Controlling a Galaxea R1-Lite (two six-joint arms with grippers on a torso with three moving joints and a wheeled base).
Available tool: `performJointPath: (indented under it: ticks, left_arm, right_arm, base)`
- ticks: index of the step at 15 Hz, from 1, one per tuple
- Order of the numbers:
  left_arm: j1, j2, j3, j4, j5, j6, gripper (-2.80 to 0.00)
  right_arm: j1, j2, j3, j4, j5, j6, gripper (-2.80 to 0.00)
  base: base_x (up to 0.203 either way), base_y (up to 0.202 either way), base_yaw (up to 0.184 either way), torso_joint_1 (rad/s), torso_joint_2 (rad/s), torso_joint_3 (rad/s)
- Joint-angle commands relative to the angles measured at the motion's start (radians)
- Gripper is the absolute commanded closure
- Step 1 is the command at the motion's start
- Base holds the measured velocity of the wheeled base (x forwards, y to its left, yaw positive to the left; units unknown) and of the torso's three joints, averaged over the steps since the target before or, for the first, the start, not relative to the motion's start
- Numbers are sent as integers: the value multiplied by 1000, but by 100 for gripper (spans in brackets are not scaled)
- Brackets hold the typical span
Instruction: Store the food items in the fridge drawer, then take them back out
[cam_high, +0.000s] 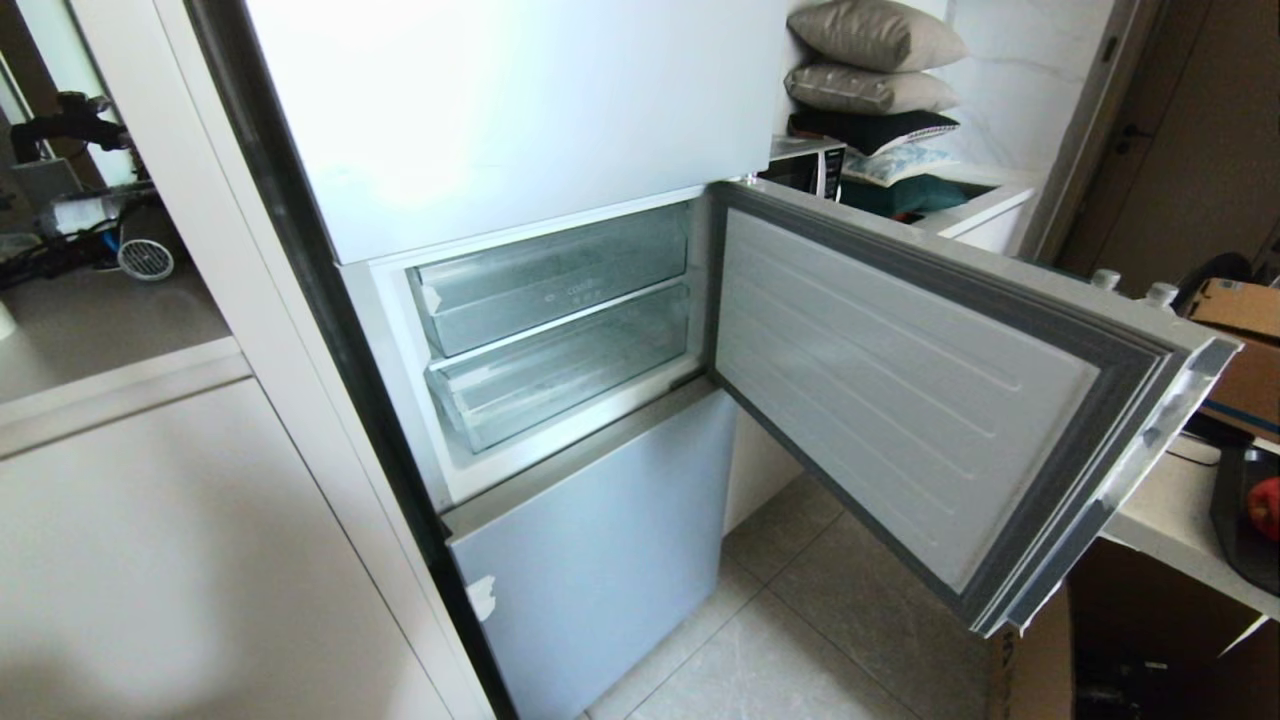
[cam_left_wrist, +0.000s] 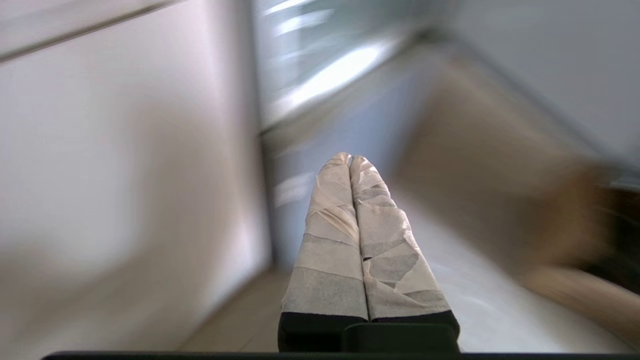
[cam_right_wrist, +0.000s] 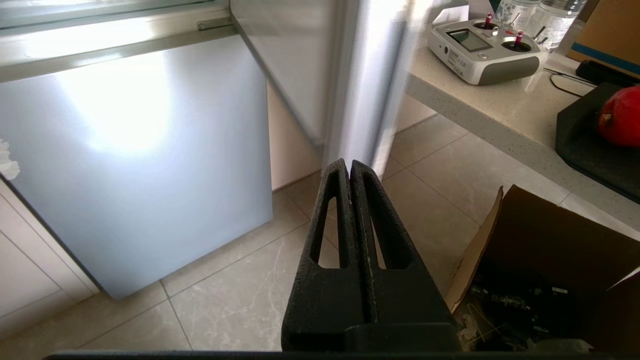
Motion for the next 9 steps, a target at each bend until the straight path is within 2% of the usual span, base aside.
performJointPath:
  ticks: [1,3,5,8,9]
  left_arm:
    - [77,-62,36,13,76,0,0]
    - [156,-155,133,21,100,1,0]
    - [200,-269,274,20,98,3,0]
    - [199,-384,506,15,-26,27,0]
    - [195,-409,576,16,-43,51,0]
  right_arm:
    - [1,1,0,0,0,1,0]
    - [1,0,0,0,0,-1,0]
    - [1,1,0,0,0,-1,0]
    - [1,1,0,0,0,-1,0]
    - [1,0,0,0,0,-1,0]
  base:
    - [0,0,0,0,0,0]
    - [0,0,0,0,0,0]
    - [0,0,0,0,0,0]
    - [0,0,0,0,0,0]
    - [0,0,0,0,0,0]
